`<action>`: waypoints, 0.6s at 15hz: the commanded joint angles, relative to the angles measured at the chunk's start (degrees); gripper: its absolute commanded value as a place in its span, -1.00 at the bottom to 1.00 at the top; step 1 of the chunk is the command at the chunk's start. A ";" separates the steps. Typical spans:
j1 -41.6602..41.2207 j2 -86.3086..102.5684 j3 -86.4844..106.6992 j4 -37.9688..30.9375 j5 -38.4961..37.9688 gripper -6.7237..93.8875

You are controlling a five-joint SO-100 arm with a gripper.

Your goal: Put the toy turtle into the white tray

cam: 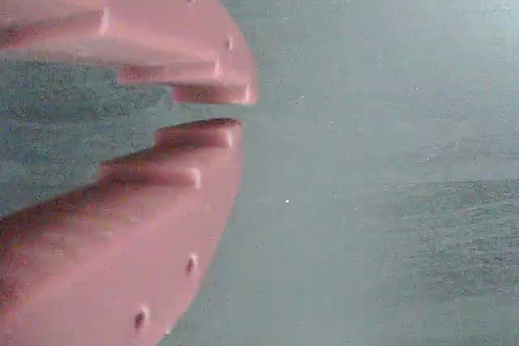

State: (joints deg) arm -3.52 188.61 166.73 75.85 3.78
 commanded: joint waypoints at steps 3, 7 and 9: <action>0.44 4.39 -0.26 0.35 1.41 -0.88; 9.14 -9.32 -12.92 -2.55 -2.55 -0.88; 14.59 -18.90 -24.43 0.00 -4.22 -0.88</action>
State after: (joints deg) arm 6.77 175.78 153.02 74.18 0.35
